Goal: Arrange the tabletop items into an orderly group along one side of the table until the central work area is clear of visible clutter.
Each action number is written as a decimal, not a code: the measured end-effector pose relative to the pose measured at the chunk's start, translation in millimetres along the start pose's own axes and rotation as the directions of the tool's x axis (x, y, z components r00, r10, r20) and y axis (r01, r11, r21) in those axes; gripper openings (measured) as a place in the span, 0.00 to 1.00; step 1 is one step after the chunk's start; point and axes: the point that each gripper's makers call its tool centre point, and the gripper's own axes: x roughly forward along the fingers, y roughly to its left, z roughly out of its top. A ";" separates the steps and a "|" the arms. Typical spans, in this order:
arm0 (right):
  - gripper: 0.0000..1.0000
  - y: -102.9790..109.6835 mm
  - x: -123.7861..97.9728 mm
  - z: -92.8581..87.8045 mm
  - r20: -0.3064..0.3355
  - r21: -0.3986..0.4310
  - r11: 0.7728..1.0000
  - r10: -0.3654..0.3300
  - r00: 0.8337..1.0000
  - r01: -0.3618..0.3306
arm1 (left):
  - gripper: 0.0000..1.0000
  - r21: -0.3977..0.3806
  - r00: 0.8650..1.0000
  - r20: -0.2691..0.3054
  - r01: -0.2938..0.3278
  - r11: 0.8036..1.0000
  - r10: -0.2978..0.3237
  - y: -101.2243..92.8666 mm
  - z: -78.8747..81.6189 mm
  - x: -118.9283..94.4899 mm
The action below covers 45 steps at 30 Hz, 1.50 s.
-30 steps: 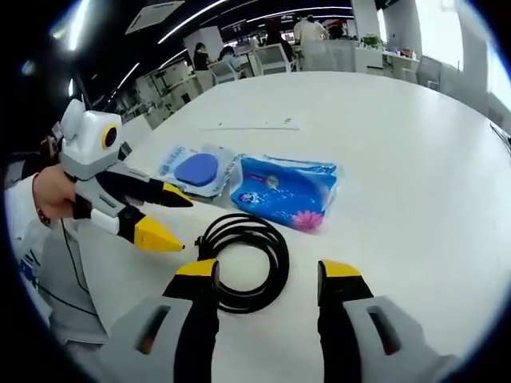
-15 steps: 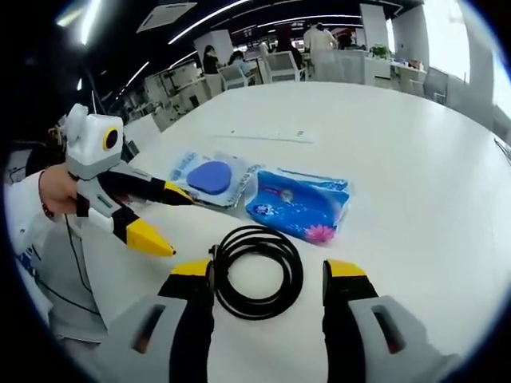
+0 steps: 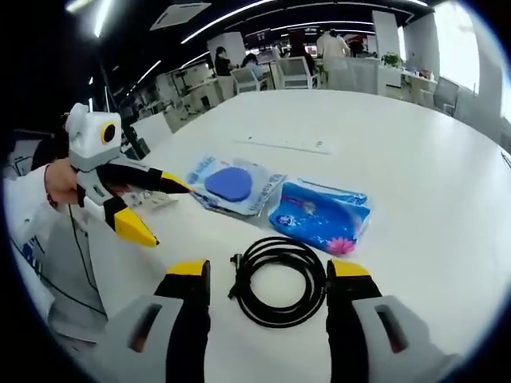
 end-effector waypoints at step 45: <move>0.59 158.8 56.9 61.9 0.058 -0.177 0.973 0.159 0.986 -0.147 | 0.81 0.020 0.986 0.126 -0.110 0.994 0.107 74.4 -51.0 -215.4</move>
